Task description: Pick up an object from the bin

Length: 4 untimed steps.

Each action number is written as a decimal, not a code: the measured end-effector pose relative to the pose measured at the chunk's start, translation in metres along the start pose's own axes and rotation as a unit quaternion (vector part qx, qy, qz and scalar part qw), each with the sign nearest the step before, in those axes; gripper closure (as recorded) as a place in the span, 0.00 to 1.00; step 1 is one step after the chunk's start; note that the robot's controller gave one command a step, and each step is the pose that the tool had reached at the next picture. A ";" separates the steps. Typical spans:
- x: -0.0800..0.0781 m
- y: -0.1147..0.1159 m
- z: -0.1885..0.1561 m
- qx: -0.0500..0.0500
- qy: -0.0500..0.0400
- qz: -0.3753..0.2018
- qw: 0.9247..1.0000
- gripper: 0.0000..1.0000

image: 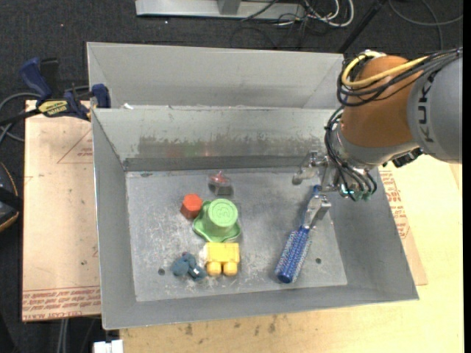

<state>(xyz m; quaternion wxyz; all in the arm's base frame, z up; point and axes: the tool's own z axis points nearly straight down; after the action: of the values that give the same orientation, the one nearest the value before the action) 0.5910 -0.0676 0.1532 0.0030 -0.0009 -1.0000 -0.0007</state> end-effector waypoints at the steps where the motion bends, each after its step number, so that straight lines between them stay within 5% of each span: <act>1: 0.024 -0.016 0.078 0.002 -0.009 -0.199 0.980 0.00; 2: 0.027 -0.012 0.053 0.002 -0.005 -0.283 0.959 0.00; 3: 0.017 -0.037 0.047 0.002 -0.004 -0.505 0.863 0.00; 4: 0.010 -0.014 0.079 0.005 -0.003 -0.577 0.817 0.00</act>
Offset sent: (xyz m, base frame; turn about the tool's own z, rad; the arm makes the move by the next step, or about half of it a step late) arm -0.0293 -0.0163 -0.0832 -0.4045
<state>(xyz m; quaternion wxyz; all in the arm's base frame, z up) 0.5801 -0.0811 0.0742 -0.0014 0.5758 -0.8176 0.0022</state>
